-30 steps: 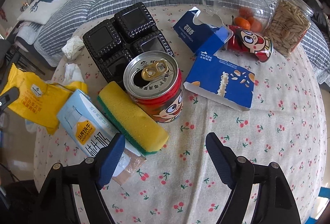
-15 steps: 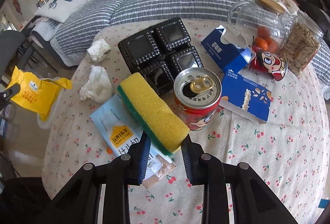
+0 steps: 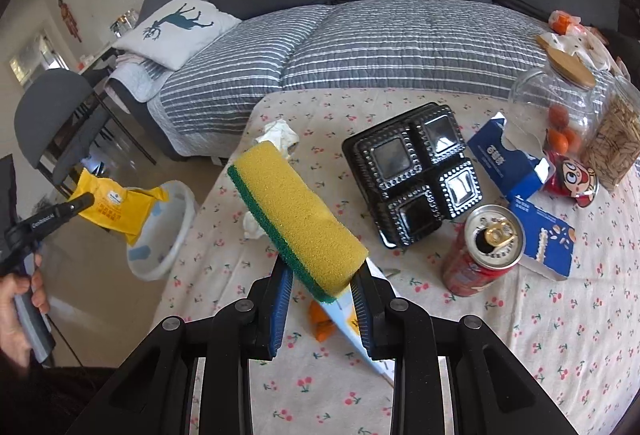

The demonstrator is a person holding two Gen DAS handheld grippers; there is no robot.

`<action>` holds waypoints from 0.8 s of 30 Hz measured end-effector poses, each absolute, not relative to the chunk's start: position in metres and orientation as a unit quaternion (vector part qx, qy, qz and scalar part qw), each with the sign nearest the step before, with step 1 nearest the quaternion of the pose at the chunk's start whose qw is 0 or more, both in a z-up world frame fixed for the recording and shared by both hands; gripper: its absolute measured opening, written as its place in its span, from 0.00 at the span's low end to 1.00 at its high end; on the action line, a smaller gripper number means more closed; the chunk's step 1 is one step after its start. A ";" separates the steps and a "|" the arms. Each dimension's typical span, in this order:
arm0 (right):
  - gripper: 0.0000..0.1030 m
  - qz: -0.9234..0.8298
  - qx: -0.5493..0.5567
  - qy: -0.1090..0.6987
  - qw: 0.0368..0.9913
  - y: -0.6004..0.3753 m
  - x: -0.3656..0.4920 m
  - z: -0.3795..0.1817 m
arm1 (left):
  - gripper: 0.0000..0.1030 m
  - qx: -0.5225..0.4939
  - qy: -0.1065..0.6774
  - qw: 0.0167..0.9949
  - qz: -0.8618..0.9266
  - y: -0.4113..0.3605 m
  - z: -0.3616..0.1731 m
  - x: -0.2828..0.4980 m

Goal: Collect trash
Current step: 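Carry the yellow glove over the white bin and release it with the left gripper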

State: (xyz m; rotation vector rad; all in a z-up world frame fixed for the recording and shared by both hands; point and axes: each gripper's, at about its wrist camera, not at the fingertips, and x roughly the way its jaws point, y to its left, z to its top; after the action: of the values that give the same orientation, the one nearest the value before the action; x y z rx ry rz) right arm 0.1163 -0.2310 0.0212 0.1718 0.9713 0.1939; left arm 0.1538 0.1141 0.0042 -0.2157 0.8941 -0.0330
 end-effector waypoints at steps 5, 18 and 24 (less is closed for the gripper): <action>0.29 0.116 0.083 0.470 0.871 -0.200 0.125 0.014 | 0.06 -0.099 0.440 0.892 -0.003 0.125 -0.015 0.160; 0.29 0.165 0.032 0.491 0.855 -0.103 0.138 -0.002 | 0.87 -0.041 0.455 0.889 0.047 0.145 -0.016 0.147; 0.29 0.185 0.036 0.497 0.847 -0.057 0.157 -0.013 | 0.94 0.013 0.451 0.889 0.082 0.161 -0.019 0.136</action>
State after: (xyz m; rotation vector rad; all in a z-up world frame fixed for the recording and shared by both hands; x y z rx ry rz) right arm 0.1568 -0.0571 -0.0128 0.0755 1.0489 0.3910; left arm 0.1355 0.1612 -0.0195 0.0280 0.9369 0.1711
